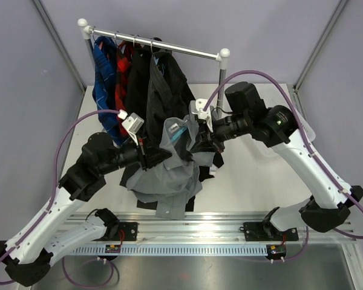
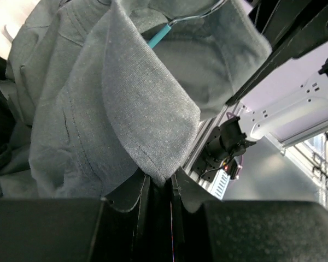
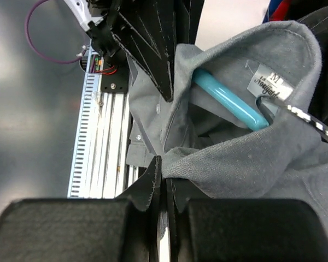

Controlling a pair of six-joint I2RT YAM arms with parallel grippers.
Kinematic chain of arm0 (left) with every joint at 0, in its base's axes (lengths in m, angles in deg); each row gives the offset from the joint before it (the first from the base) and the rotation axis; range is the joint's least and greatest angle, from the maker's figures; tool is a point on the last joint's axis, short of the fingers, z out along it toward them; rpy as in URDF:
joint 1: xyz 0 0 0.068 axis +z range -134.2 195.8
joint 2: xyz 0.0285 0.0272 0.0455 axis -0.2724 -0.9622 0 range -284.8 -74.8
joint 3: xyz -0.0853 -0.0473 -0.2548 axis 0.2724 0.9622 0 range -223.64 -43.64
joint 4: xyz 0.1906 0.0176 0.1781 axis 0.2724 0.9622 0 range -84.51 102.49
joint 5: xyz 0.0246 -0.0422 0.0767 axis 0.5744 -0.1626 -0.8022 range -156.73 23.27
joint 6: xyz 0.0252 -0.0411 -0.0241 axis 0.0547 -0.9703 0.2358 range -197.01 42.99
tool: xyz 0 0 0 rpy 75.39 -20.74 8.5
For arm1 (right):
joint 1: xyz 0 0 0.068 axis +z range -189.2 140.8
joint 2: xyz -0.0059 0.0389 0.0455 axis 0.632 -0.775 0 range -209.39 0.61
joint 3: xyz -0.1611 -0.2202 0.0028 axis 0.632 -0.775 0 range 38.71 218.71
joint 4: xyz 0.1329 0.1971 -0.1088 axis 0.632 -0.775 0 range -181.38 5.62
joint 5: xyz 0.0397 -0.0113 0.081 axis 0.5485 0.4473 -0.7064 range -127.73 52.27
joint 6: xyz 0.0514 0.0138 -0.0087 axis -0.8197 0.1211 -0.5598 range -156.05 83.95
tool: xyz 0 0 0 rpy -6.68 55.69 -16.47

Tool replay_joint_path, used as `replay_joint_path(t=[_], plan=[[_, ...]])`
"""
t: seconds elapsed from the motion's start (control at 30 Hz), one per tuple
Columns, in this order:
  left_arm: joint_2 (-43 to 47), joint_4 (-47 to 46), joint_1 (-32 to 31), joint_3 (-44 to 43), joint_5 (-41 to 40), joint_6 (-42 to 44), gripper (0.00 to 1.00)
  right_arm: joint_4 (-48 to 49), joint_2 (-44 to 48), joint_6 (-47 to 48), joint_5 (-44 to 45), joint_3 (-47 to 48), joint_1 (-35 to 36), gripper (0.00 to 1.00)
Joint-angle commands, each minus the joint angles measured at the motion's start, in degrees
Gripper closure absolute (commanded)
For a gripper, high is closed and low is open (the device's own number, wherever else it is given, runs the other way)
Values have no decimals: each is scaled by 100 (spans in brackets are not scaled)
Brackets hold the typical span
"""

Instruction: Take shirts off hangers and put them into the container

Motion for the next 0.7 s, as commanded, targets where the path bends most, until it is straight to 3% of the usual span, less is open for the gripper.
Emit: replay_joint_path(t=[0.0, 0.23, 0.37, 0.43, 0.67], plan=[[-4, -1052, 9, 201, -141, -474, 100, 344, -209, -360, 172, 102, 144, 93], [-180, -1448, 9, 544, -351, -740, 100, 363, -456, -545, 490, 620, 530, 97], [-154, -2080, 9, 711, 305, -670, 100, 178, -658, -440, 753, 797, 628, 94], [-49, -2430, 18, 860, 588, -520, 100, -24, -764, -221, 1007, 596, 637, 86], [198, -4048, 307, 1677, 1800, -747, 100, -1140, -616, 878, 1289, 533, 628, 37]])
